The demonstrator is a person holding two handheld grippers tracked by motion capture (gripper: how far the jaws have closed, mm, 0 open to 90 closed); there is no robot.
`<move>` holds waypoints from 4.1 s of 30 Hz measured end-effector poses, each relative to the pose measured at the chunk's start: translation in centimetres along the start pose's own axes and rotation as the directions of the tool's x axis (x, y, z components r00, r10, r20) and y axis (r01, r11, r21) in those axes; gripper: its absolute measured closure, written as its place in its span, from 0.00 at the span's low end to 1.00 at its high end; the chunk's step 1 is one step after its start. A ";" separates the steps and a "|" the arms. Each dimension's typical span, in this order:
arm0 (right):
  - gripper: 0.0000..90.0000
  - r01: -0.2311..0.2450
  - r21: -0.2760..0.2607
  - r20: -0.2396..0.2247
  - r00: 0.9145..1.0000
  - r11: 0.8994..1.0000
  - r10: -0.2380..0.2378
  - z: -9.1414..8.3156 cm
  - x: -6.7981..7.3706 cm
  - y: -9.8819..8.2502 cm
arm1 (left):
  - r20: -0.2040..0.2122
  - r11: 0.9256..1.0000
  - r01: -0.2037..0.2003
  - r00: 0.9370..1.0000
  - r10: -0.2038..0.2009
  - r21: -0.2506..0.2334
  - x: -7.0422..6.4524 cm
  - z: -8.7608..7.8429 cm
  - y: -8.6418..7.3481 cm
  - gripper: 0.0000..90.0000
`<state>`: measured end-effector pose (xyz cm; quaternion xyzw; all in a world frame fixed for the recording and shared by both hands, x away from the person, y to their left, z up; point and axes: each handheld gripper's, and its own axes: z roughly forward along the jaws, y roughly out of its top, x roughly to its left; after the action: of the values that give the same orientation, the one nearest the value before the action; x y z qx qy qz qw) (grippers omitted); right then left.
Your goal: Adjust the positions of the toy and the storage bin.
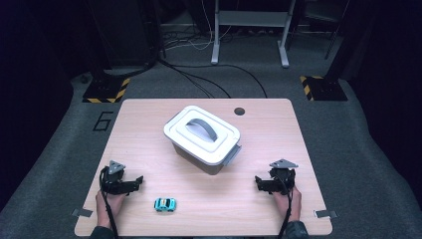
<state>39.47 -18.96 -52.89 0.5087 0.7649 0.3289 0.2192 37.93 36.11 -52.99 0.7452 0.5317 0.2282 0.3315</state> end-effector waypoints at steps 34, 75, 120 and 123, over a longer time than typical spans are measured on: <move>0.04 -0.008 0.020 -0.044 0.999 1.000 0.008 -2.5 0.7 1.7 | -0.001 1.000 0.004 1.000 -0.004 -0.005 0.0 0.0 0.0 0.13; 0.08 0.224 -0.060 -0.281 0.931 0.973 -0.232 -0.9 11.9 19.2 | -0.001 1.000 0.003 1.000 -0.003 -0.004 0.0 0.0 0.0 0.13; 0.74 0.242 -0.032 -0.300 0.923 0.970 -0.240 -0.8 12.1 18.6 | -0.002 1.000 -0.002 1.000 0.002 -0.005 0.0 0.0 0.0 0.13; 0.74 0.240 -0.031 -0.302 0.923 0.970 -0.238 -1.0 12.1 18.4 | -0.002 1.000 -0.001 1.000 0.001 -0.005 0.0 0.0 0.0 0.13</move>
<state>45.80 -3.19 -38.86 0.3556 0.8468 0.3715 0.1362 37.92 36.12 -53.01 0.7444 0.5311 0.2306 0.3326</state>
